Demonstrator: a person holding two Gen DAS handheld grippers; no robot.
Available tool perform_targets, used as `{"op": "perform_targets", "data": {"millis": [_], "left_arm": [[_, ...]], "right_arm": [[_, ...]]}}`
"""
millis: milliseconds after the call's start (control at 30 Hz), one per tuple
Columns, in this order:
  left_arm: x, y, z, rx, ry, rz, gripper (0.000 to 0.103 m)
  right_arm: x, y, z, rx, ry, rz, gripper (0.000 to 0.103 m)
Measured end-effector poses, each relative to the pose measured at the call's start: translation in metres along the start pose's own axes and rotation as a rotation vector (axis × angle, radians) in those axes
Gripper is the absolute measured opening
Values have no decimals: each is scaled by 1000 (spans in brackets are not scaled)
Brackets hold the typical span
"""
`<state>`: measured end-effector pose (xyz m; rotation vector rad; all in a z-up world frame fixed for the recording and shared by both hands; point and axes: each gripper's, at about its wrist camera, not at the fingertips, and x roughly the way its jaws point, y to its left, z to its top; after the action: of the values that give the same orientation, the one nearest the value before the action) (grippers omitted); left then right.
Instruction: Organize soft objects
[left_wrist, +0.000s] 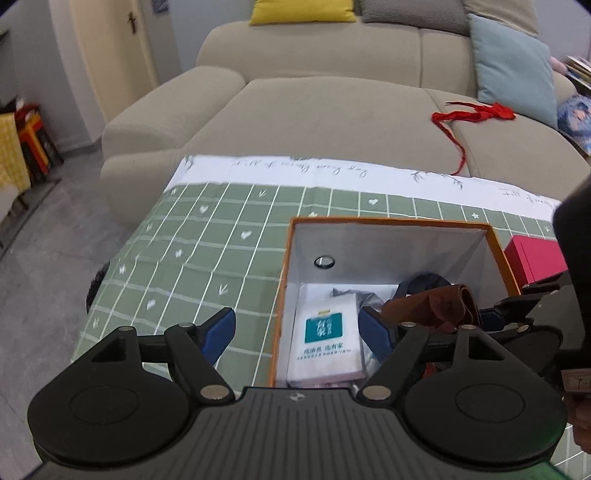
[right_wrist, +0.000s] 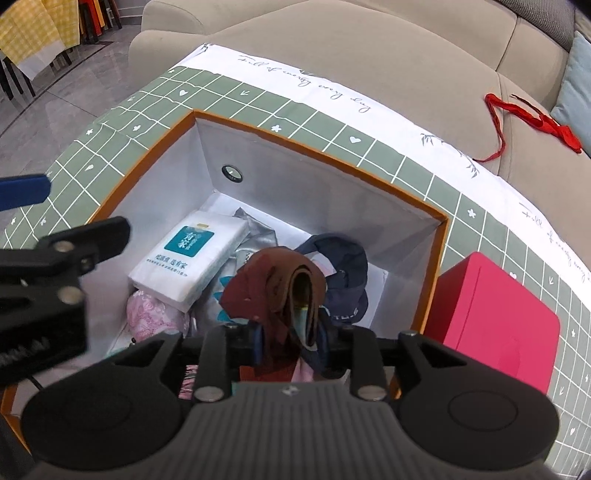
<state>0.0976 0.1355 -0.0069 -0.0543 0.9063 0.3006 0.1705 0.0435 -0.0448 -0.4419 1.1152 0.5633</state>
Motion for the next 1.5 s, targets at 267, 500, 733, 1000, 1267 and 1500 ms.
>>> {"op": "perform_targets", "data": {"millis": [267, 500, 733, 1000, 1267, 1500], "left_arm": [[-4, 18, -1, -53, 22, -9, 89], [-7, 23, -1, -62, 27, 14, 89], [-20, 24, -3, -64, -3, 17, 89], [-39, 21, -9, -95, -23, 14, 90], [-60, 20, -8, -155, 25, -57, 92], [-106, -14, -14, -78, -74, -80, 93]], "right_arm": [[-4, 7, 1, -7, -25, 0, 70], [-16, 18, 4, -61, -79, -26, 96], [-25, 27, 2, -111, -96, -54, 100], [-49, 25, -7, -68, -126, -103, 100], [-99, 9, -34, 31, -237, -131, 100], [-148, -16, -82, 114, -307, -179, 100]]}}
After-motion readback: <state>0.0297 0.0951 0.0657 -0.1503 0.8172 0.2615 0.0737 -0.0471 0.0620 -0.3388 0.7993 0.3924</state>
